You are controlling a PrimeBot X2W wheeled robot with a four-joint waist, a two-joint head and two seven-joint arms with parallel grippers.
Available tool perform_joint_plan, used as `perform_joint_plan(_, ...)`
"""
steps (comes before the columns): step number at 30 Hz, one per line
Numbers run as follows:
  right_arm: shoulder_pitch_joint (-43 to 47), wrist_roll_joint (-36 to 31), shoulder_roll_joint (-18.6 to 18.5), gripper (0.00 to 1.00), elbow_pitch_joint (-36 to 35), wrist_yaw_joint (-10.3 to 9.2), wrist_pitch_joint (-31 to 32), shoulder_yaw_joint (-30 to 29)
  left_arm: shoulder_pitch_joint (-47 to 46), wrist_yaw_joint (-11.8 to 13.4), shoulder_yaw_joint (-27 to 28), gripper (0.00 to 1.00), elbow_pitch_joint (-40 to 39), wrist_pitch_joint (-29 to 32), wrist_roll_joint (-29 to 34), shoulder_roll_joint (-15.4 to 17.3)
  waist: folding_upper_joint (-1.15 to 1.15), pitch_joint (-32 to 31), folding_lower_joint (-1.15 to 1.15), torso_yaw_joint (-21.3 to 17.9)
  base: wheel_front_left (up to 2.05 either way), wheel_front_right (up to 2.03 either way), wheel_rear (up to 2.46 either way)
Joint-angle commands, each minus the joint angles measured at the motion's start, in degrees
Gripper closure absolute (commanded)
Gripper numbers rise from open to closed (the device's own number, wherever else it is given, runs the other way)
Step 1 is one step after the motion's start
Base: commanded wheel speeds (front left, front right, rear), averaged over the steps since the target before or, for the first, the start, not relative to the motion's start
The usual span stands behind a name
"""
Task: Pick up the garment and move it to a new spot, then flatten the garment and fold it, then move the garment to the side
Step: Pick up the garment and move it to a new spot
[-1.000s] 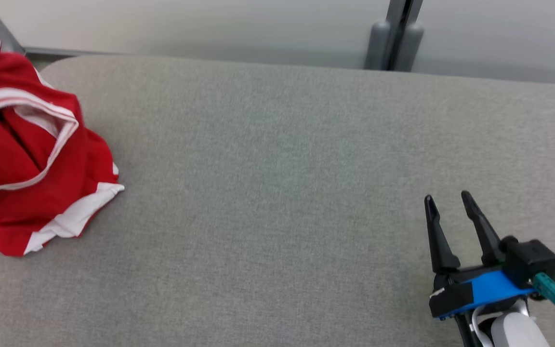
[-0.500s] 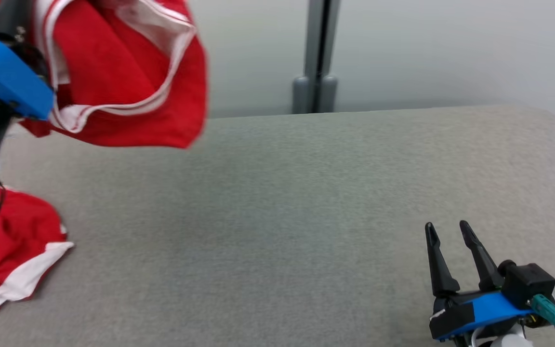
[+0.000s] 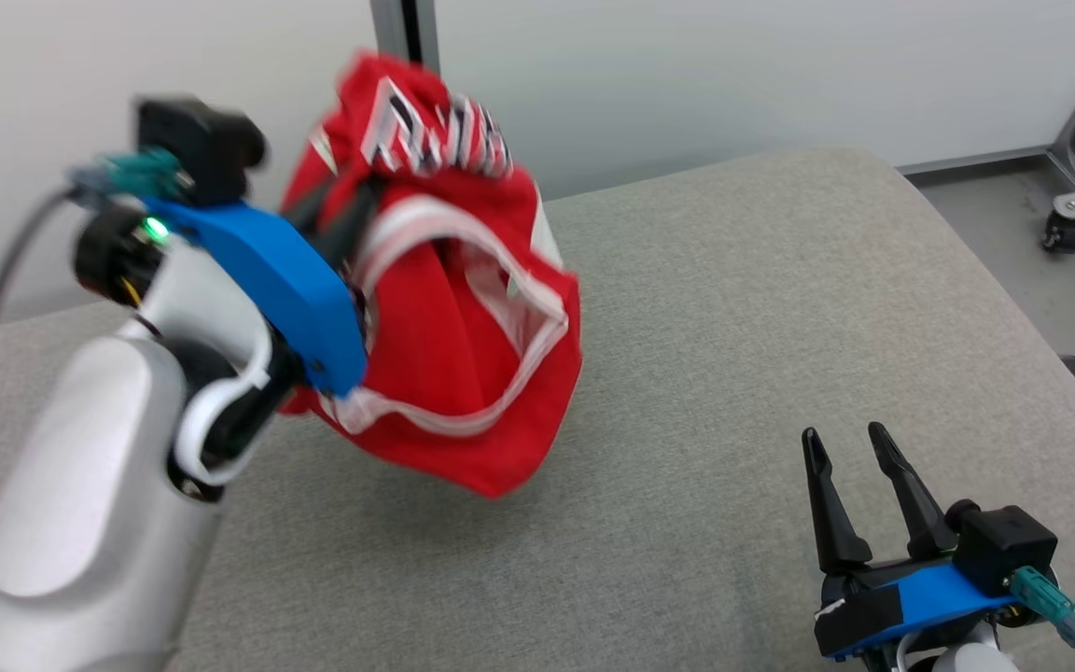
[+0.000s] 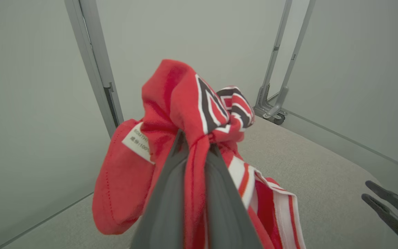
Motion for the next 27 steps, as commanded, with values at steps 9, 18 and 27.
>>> perform_joint_plan(9, -1.15, 0.72, -0.24, 0.00, -0.62, 0.01, -0.30, 1.37, 6.42, 0.98, -4.55, 0.53, 18.41, -8.45, 2.35, -5.22, 0.00, 1.41, 0.00, -2.16, 0.00, 0.00, 0.00)
perform_joint_plan(18, 0.21, -0.02, -0.22, 0.00, -0.74, 0.01, -0.30, 0.51, 7.91, 0.82, -5.99, 0.00, 30.28, -17.81, 2.87, -10.04, 0.00, 0.83, 0.00, -0.61, 0.00, 0.00, 0.00)
perform_joint_plan(27, 1.48, -0.89, -0.23, 0.00, -0.88, 0.01, -0.27, -1.23, 12.59, 1.33, -3.27, 0.00, 25.31, -31.40, 1.58, -10.97, 0.00, -0.61, 0.00, 6.10, 0.00, 0.00, 0.00)
